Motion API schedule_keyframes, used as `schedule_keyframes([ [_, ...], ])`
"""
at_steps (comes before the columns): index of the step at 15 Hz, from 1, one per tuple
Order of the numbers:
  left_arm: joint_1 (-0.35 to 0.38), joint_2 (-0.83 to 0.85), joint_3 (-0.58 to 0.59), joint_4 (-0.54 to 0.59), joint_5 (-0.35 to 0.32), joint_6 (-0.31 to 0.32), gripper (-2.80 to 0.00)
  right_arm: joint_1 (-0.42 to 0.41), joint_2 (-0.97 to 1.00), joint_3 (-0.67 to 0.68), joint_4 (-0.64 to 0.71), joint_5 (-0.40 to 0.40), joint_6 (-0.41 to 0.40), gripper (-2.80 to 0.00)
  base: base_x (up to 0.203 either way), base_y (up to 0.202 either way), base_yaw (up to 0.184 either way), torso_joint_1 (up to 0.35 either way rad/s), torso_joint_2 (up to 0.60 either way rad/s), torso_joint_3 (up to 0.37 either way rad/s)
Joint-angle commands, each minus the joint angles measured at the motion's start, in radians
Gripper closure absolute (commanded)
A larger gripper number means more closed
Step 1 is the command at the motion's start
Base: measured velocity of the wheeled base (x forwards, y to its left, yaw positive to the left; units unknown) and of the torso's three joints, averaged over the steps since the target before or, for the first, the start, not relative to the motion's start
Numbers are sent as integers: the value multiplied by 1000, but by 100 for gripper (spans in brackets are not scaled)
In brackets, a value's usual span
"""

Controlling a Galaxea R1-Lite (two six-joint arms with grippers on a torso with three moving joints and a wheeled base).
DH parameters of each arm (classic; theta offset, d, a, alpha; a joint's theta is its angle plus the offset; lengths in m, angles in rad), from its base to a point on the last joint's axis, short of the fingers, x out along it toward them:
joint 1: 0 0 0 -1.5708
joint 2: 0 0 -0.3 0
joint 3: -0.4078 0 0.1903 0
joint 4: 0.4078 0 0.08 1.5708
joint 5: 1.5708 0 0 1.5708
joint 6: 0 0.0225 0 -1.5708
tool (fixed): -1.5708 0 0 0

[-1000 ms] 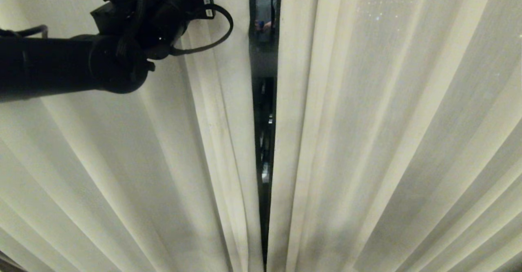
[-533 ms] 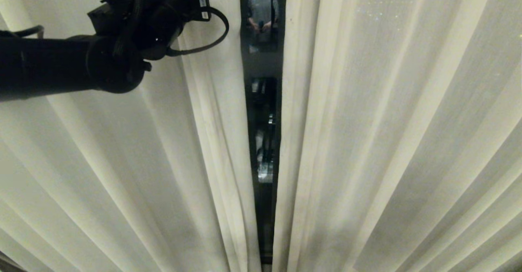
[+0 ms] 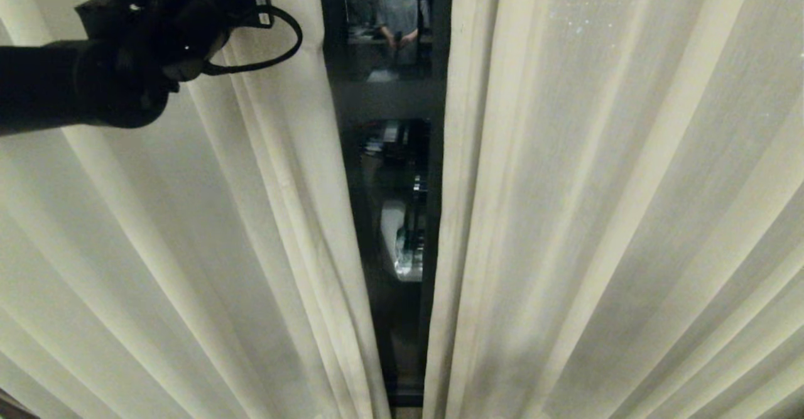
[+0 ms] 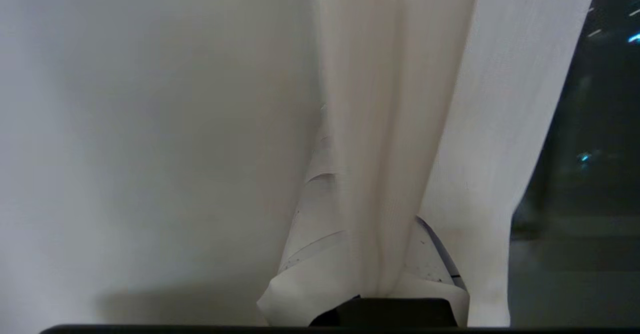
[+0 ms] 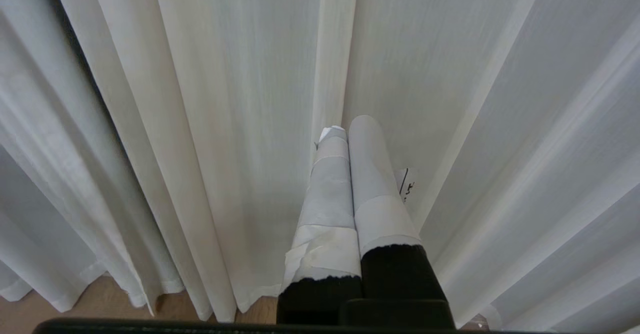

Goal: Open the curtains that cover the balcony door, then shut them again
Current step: Pull the inner curtains open on both sides

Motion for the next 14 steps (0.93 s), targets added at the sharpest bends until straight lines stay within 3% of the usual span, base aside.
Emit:
schedule_keyframes([
  [1,61,-42,12,26,-36,0,0,0,2,0,-1,0,-1,0,0,0,0,0,0,0],
  [3,125,-75,36,58,-86,-2,0,0,2,0,-1,0,-1,0,0,0,0,0,0,0],
  [8,229,-149,149,55,-96,-28,0,0,2,0,-1,0,-1,0,0,0,0,0,0,0],
  [14,243,-171,185,54,-98,-34,0,0,2,0,-1,0,-1,0,0,0,0,0,0,0],
])
